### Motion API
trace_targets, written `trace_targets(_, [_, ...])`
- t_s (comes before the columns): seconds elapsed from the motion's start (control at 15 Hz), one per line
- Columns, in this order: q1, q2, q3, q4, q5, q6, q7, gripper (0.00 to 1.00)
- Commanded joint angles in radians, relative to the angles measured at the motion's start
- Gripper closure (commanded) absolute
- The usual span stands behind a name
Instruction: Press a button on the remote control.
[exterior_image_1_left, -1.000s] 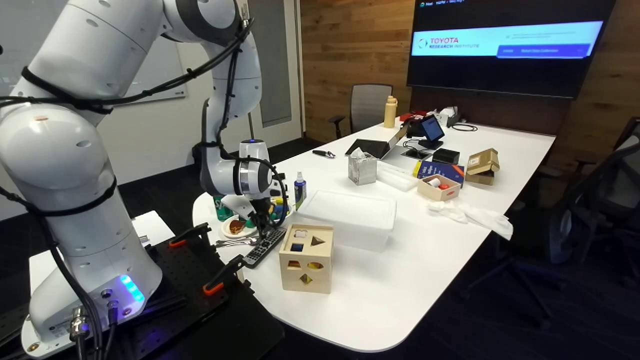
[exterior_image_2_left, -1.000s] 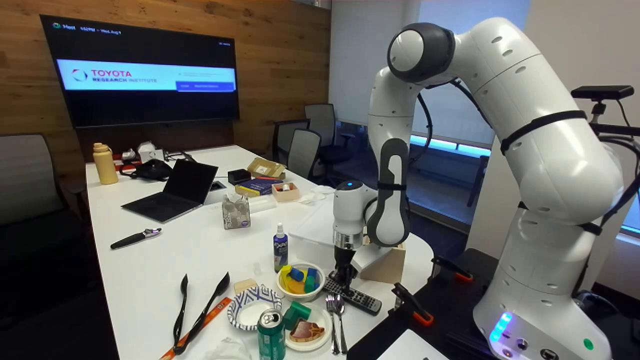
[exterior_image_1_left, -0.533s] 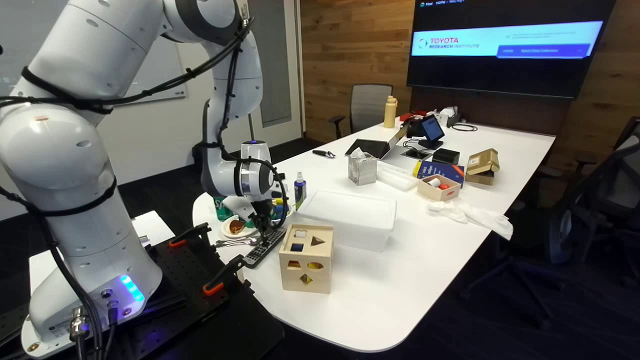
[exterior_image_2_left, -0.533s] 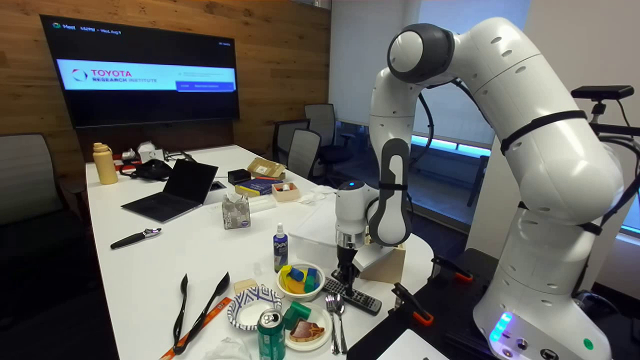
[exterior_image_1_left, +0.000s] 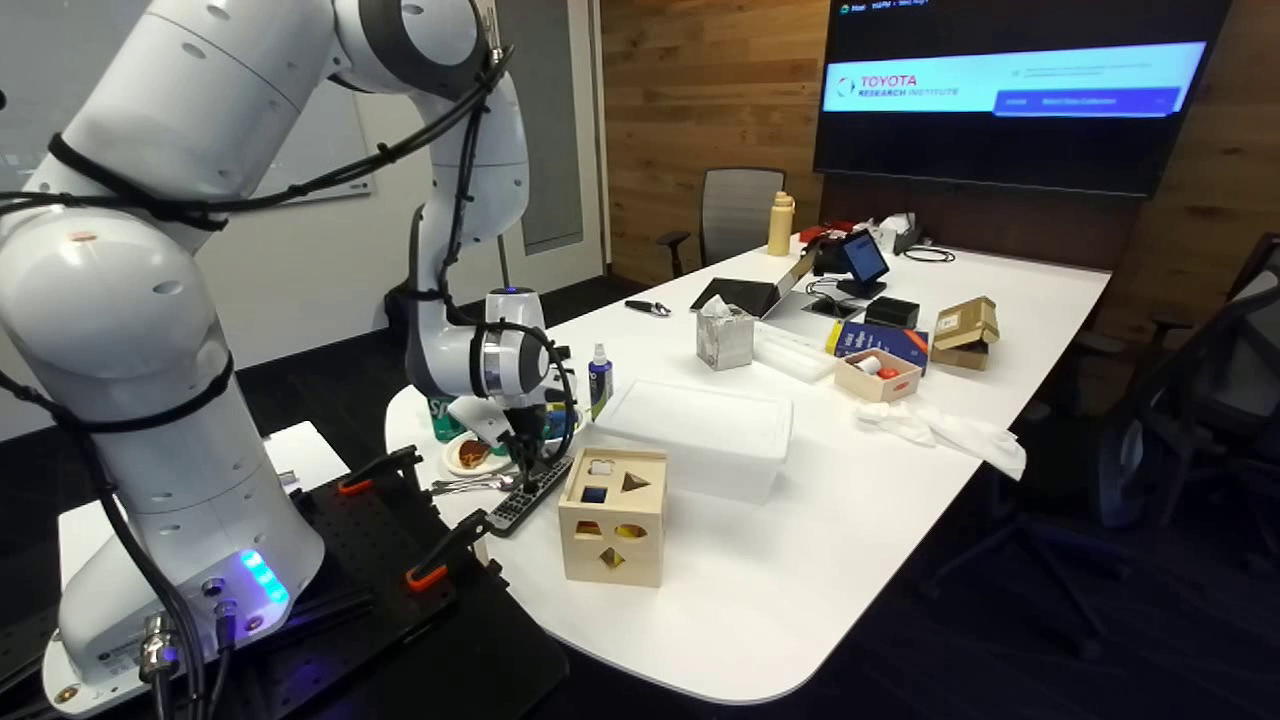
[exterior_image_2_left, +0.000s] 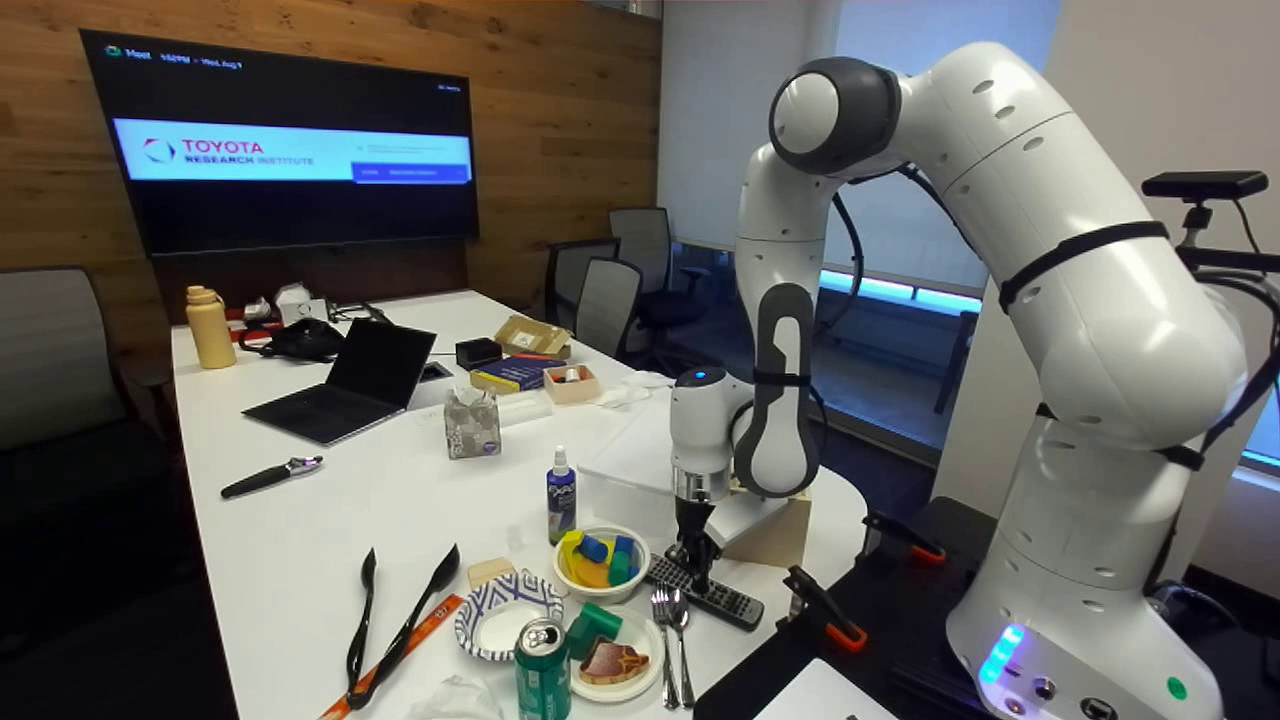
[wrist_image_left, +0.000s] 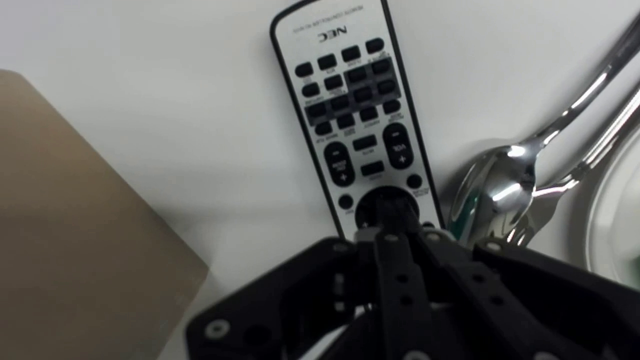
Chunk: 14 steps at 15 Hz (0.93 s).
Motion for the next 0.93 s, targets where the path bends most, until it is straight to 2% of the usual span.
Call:
trace_targets(0.0, [0.037, 0.004, -0.015, 0.015, 0.029, -0.041, 0.039, 1.0])
trace_targets(0.87, [0.032, 0.12, 0.043, 0.133, 0.101, -0.132, 0.009, 1.0])
